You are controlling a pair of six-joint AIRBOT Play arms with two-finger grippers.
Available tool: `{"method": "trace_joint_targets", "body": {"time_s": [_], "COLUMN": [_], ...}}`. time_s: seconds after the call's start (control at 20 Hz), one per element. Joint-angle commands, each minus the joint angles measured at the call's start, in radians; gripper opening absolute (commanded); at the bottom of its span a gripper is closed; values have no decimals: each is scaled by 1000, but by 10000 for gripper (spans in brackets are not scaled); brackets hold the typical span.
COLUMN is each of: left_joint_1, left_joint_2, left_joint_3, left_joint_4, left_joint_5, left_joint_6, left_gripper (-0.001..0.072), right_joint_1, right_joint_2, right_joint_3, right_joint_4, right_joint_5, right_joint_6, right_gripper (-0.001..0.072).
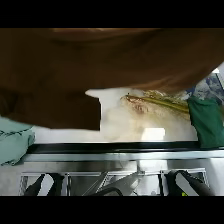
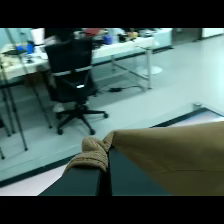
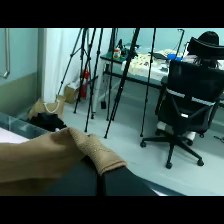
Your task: Fold the shirts.
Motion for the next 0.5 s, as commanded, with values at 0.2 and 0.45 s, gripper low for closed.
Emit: {"method": "trace_joint_targets", "body": {"time_s": [0.2,0.45], "left_joint_1": [-328,-577], "left_joint_2": [-143,-599], "left_joint_3": [-361,-447], "left_joint_4": [115,262], "left_joint_5": [47,177], "left_joint_6": [88,97], "left_gripper": [13,14], "right_joint_1": [-4,11], "right_joint_2": [-246,-528], "right_joint_3": [-195,-456], "right_joint_4": [23,24], "right_joint_5": [152,75], "right_joint_6": [12,-77], "right_gripper": [16,16]}}
